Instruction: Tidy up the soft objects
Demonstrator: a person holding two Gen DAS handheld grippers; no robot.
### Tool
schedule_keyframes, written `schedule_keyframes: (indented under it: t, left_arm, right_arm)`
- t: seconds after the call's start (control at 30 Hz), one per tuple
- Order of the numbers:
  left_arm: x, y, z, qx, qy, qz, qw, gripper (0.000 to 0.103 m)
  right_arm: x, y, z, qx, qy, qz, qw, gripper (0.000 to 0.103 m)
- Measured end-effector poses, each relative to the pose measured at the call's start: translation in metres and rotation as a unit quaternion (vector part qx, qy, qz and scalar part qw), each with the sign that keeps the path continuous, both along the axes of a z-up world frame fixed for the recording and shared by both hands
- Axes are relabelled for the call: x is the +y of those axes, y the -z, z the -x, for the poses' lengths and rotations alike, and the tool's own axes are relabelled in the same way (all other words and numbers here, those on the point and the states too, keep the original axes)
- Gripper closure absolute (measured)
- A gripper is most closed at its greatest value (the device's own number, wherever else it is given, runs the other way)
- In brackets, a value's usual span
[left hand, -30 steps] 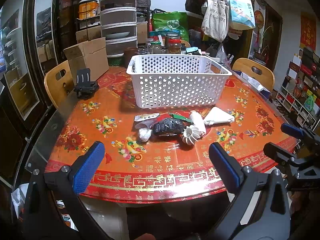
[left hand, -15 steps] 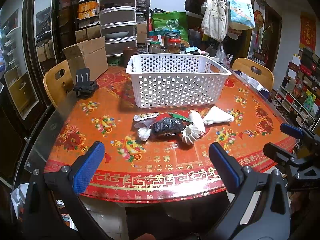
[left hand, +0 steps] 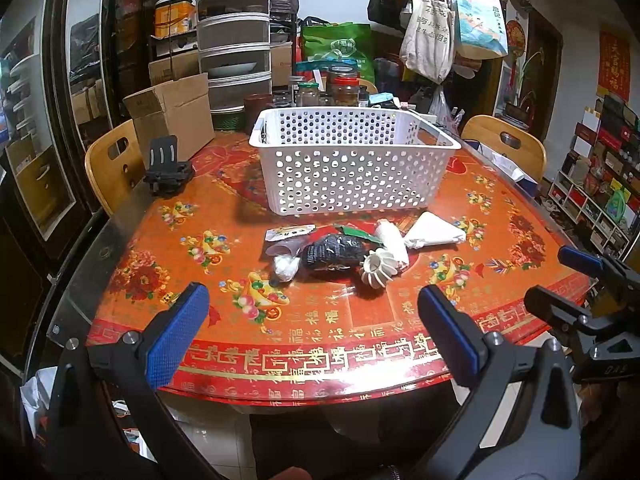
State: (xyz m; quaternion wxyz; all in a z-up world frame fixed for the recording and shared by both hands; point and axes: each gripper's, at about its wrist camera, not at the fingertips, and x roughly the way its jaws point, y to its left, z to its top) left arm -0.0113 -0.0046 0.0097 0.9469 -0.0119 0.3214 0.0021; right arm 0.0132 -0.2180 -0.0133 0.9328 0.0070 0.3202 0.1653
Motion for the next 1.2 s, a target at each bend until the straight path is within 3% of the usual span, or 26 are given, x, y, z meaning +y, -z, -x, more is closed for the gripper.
schedule_keyframes:
  t: [0.63, 0.83, 0.93, 1.2]
  left_arm:
    - [-0.003, 0.006, -0.001, 0.003, 0.002, 0.002, 1.0000, 0.000]
    - [0.004, 0.016, -0.008, -0.015, 0.027, 0.020, 0.9993, 0.000]
    - [0.013, 0.027, -0.018, -0.016, 0.016, 0.022, 0.9995, 0.000]
    - [0.039, 0.079, -0.079, 0.061, -0.011, -0.003, 0.9980, 0.000]
  right_arm:
    - [0.002, 0.001, 0.000, 0.001, -0.002, -0.002, 1.000, 0.000]
    - [0.001, 0.011, -0.010, 0.011, 0.002, -0.013, 1.000, 0.000]
    - [-0.005, 0.022, -0.025, 0.022, 0.018, -0.011, 1.000, 0.000]
    - [-0.008, 0.052, -0.081, 0.043, 0.022, 0.006, 0.999, 0.000]
